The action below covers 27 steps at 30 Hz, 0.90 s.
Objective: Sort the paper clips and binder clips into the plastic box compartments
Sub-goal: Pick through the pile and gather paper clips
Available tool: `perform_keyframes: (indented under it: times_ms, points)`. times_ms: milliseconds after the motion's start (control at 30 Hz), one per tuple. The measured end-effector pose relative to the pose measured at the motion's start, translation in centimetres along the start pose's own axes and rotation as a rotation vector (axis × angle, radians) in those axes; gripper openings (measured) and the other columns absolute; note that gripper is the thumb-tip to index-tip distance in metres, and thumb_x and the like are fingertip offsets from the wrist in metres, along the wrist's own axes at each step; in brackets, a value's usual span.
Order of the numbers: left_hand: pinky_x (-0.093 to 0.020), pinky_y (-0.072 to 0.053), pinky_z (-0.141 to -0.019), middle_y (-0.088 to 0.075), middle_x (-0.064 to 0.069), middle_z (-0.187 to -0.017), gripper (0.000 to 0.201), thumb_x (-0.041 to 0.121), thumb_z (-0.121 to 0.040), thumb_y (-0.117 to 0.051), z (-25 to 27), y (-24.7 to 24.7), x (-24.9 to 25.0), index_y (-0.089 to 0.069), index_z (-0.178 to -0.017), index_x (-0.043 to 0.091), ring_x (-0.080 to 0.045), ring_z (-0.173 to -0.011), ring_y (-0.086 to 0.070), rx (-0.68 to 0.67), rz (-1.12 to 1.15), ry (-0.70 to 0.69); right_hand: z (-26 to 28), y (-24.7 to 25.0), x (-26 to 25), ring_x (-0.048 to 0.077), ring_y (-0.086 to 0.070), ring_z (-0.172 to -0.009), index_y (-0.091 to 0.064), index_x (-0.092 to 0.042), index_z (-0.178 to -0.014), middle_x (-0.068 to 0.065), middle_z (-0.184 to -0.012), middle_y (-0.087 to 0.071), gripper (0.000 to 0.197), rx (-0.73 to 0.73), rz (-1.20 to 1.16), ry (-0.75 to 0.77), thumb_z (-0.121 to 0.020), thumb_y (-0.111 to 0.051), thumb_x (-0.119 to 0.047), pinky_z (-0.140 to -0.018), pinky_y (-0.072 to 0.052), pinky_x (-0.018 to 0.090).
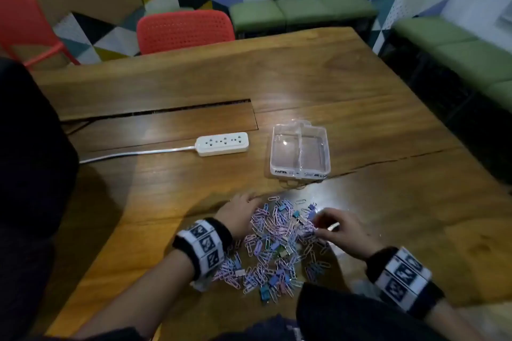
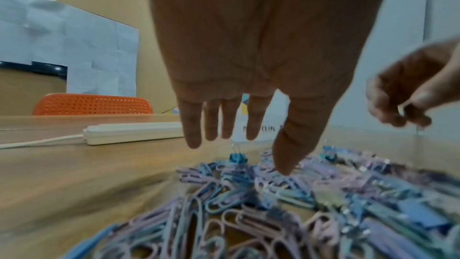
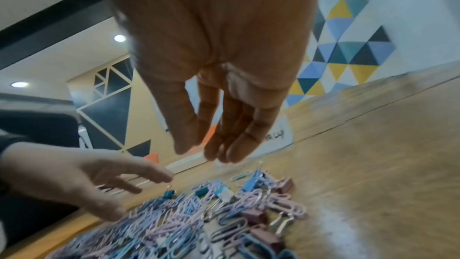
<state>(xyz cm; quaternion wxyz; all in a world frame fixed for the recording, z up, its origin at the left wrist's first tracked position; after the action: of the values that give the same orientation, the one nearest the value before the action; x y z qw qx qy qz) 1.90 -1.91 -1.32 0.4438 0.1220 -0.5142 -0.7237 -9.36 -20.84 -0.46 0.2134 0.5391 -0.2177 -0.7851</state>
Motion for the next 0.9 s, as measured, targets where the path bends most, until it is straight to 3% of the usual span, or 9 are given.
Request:
perform_keyframes:
  times_ms: [67, 133, 233, 367, 500, 567, 633, 733, 900]
  points:
    - [-0.037, -0.025, -0.114, -0.018, -0.011, -0.153, 0.068, 0.012, -0.085, -0.056, -1.1, -0.1, 0.1, -0.022, -0.145, 0.014, -0.027, -0.141, -0.02, -0.01, -0.042, 0.058, -1.2, -0.6, -1.1, 0.011, -0.053, -0.09, -0.06, -0.019, -0.099, -0.007, -0.095, -0.056, 0.022, 0.032, 0.046, -0.017, -0.08, -0.066, -0.01, -0.067, -0.041, 0.008]
    - [-0.035, -0.033, -0.109, -0.029, -0.012, -0.146, 0.064, 0.016, -0.085, -0.059, -1.6, -0.2, 0.3, -0.029, -0.141, 0.01, -0.026, -0.133, -0.03, -0.003, -0.036, 0.096, -2.1, -1.2, -2.3, 0.01, -0.05, -0.096, -0.057, -0.013, -0.112, -0.003, -0.105, -0.053, 0.034, 0.039, 0.107, -0.006, -0.08, -0.066, -0.011, -0.074, -0.04, 0.007]
    - [-0.032, -0.041, -0.101, -0.044, -0.012, -0.132, 0.042, 0.01, -0.086, -0.057, -1.9, -1.2, 0.4, -0.046, -0.127, 0.008, -0.025, -0.12, -0.042, 0.023, -0.014, 0.095, -3.2, -2.3, -2.2, 0.015, -0.049, -0.11, -0.054, -0.01, -0.12, 0.004, -0.121, -0.053, 0.041, 0.059, 0.173, -0.024, -0.08, -0.066, -0.014, -0.091, -0.036, 0.015]
    - [-0.028, -0.043, -0.094, -0.052, -0.012, -0.12, 0.026, 0.007, -0.089, -0.052, -1.3, -1.2, 0.3, -0.055, -0.115, 0.007, -0.023, -0.108, -0.05, 0.059, 0.055, 0.08, -4.3, -3.5, -2.1, 0.019, -0.042, -0.122, -0.049, -0.011, -0.125, 0.006, -0.128, -0.048, 0.056, 0.085, 0.229, -0.062, -0.076, -0.07, -0.026, -0.104, -0.033, 0.025]
    - [-0.02, -0.047, -0.07, -0.059, -0.005, -0.107, 0.026, -0.004, -0.087, -0.048, -1.3, -0.4, -0.7, -0.057, -0.109, 0.008, -0.019, -0.09, -0.056, 0.094, 0.407, 0.155, -4.9, -4.3, -2.1, 0.02, -0.036, -0.125, -0.041, -0.016, -0.131, 0.004, -0.134, -0.043, 0.069, 0.07, 0.4, -0.093, -0.073, -0.068, -0.044, -0.105, -0.034, 0.034]
    - [-0.017, -0.046, -0.061, -0.059, -0.001, -0.092, 0.03, -0.007, -0.085, -0.049, -1.3, -0.4, -1.8, -0.056, -0.109, 0.009, -0.014, -0.079, -0.056, 0.114, 0.575, 0.218, -5.3, -4.8, -2.0, 0.019, -0.039, -0.121, -0.042, -0.019, -0.128, 0.002, -0.131, -0.044, 0.069, 0.086, 0.521, -0.093, -0.073, -0.063, -0.055, -0.1, -0.037, 0.034]
    - [-0.02, -0.048, -0.063, -0.056, 0.0, -0.084, 0.027, -0.007, -0.084, -0.052, -1.3, -0.5, -2.5, -0.056, -0.105, 0.009, -0.014, -0.074, -0.055, 0.096, 0.7, 0.255, -5.4, -4.9, -2.0, 0.019, -0.041, -0.115, -0.047, -0.02, -0.121, 0.001, -0.125, -0.047, 0.062, 0.111, 0.554, -0.091, -0.074, -0.06, -0.057, -0.097, -0.037, 0.033]
    - [-0.024, -0.048, -0.06, -0.059, -0.005, -0.086, 0.018, -0.004, -0.085, -0.053, -1.0, -0.5, -3.1, -0.055, -0.091, 0.013, -0.015, -0.067, -0.054, 0.016, 0.908, 0.269, -5.5, -4.5, -1.9, 0.018, -0.046, -0.107, -0.055, -0.016, -0.104, 0.001, -0.111, -0.053, 0.035, 0.14, 0.517, -0.067, -0.081, -0.058, -0.044, -0.094, -0.034, 0.031]
    - [-0.017, -0.044, -0.05, -0.052, -0.004, -0.074, 0.015, 0.001, -0.092, -0.042, -1.2, -0.5, -3.3, -0.055, -0.093, 0.008, -0.012, -0.057, -0.046, -0.094, 1.073, 0.3, -5.8, -4.3, -1.4, 0.016, -0.045, -0.088, -0.057, -0.012, -0.083, -0.002, -0.085, -0.05, 0.012, 0.078, 0.413, -0.033, -0.087, -0.055, -0.023, -0.084, -0.038, 0.023]
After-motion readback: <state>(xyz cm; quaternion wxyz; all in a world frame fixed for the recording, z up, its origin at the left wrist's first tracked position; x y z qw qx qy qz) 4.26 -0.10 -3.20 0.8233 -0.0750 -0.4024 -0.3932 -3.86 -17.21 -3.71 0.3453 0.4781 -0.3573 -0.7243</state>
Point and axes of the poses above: each hand's wrist, its own z-axis away from the middle knuckle, its own y-axis out of the back of the hand, x = y × z, the point moved 3 cm from there along -z, towards the middle knuckle
